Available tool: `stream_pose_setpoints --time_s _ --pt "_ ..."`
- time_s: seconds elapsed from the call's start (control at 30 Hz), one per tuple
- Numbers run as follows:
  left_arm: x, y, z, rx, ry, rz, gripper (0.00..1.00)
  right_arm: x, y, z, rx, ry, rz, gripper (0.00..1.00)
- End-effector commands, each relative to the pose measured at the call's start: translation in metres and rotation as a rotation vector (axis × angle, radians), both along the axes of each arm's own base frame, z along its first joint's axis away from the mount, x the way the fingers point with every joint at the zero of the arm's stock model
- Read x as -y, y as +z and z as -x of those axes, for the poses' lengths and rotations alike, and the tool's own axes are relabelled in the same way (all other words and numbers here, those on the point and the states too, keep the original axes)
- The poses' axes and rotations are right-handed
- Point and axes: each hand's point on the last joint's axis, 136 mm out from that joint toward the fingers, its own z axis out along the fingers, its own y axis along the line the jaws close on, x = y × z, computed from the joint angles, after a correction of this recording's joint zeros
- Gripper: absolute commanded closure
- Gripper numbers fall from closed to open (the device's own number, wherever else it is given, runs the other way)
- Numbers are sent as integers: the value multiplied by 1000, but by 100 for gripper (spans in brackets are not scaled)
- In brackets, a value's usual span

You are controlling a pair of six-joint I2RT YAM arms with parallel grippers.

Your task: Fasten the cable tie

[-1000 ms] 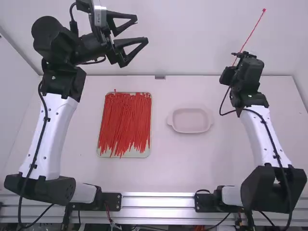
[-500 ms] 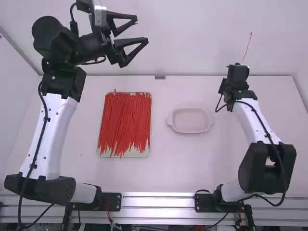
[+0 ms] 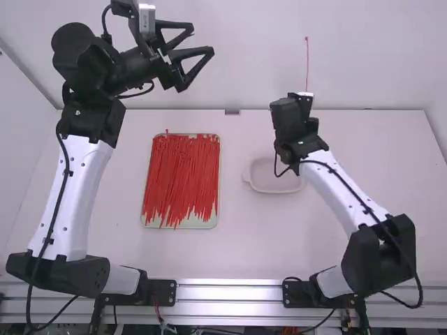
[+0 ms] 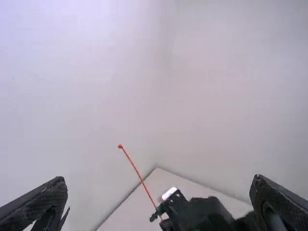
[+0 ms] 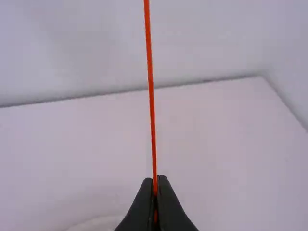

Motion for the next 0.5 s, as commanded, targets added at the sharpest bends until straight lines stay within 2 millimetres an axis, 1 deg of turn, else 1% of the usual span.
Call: stream_pose_setpoints --time_s 0.0,0.03,0.1,0.13,0.17,0.2,0.27,0.3,0.37,0.4,0.43,0.47 --pt "-3 2 -4 -22 31 26 1 -2 43 17 103 -27 60 100" --pt "-3 2 -4 -23 29 27 1 -4 46 18 112 -24 62 100" --pt "-3 4 -3 -29 23 37 1 -19 64 26 160 6 76 100" --pt "-3 4 -3 -28 24 37 1 -29 77 33 190 34 84 100" --pt "-3 4 -3 -28 24 37 1 -29 77 33 190 34 84 100" --pt "-3 4 -3 -29 26 38 1 -40 92 40 225 64 90 100" --pt "-3 4 -3 -29 23 37 1 -51 108 48 268 88 101 100" --pt "-3 4 -3 -29 23 37 1 -53 112 49 278 96 107 100" --pt "-3 4 -3 -29 24 37 1 -64 129 57 321 111 138 100" --pt "-3 4 -3 -29 24 37 1 -66 131 58 327 111 142 100" --pt "-3 4 -3 -29 23 37 1 -70 143 64 345 102 165 100" --pt "-3 4 -3 -29 23 37 1 -70 150 67 352 93 179 100"
